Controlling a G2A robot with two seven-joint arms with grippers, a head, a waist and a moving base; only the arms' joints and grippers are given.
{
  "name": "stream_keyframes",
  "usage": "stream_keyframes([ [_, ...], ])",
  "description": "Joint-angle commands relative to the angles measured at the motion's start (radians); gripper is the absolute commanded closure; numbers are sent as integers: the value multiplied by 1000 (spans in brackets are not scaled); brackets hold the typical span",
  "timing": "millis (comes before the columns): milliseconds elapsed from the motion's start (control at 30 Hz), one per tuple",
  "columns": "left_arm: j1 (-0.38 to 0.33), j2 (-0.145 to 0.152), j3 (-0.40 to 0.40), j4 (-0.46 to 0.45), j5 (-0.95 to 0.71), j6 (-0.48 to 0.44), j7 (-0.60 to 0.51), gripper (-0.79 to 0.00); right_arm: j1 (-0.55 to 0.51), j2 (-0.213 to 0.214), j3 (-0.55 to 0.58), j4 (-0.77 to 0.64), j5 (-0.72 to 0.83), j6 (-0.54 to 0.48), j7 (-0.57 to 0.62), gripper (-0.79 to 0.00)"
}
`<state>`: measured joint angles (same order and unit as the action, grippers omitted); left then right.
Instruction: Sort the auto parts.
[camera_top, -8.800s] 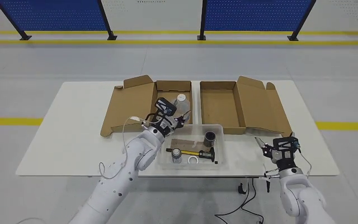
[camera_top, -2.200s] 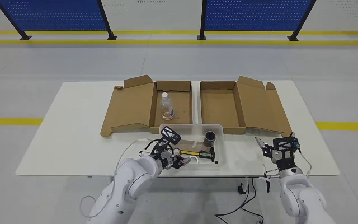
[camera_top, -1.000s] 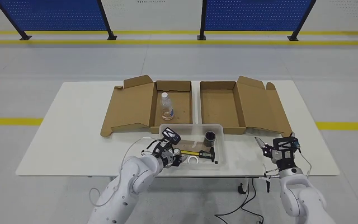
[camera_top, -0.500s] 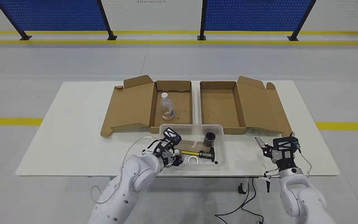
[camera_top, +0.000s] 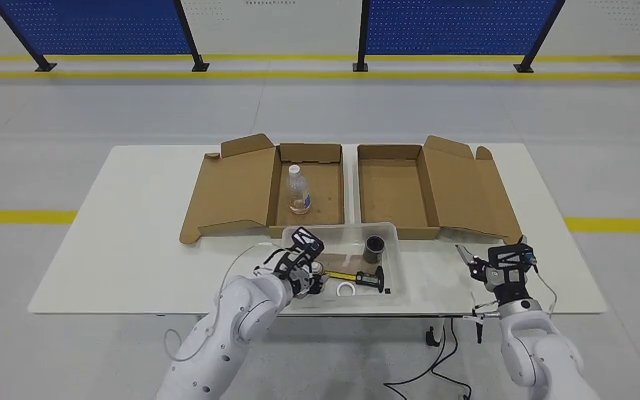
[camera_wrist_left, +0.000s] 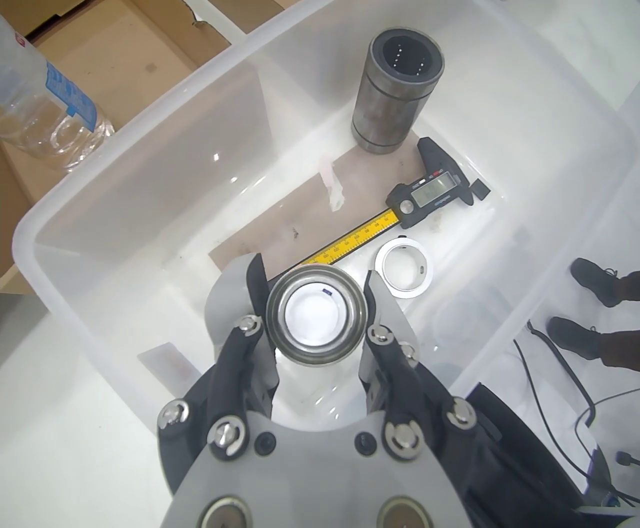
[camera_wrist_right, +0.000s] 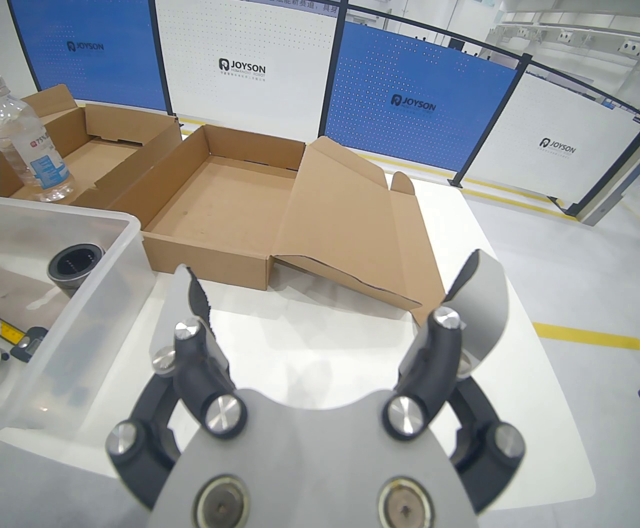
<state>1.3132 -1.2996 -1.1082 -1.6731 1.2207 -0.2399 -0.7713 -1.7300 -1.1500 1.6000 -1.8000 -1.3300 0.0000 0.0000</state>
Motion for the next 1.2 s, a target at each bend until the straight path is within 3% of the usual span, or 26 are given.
stream_keyframes([
  [0, 1, 1, 0, -1, 2, 1, 4, -163, 0, 0, 0, 0, 0, 0, 0, -785],
  [67, 3, 2, 0, -1, 3, 2, 7, 0, 0, 0, 0, 0, 0, 0, 0, -785],
  [367, 3, 6, 5, -22, 43, 4, 67, 0, 0, 0, 0, 0, 0, 0, 0, -785],
  [667, 8, 6, -2, -111, -7, -2, 125, 0, 0, 0, 0, 0, 0, 0, 0, -785],
  [1167, -30, 15, 26, -210, -107, -152, 31, 0, 0, 0, 0, 0, 0, 0, 0, -785],
])
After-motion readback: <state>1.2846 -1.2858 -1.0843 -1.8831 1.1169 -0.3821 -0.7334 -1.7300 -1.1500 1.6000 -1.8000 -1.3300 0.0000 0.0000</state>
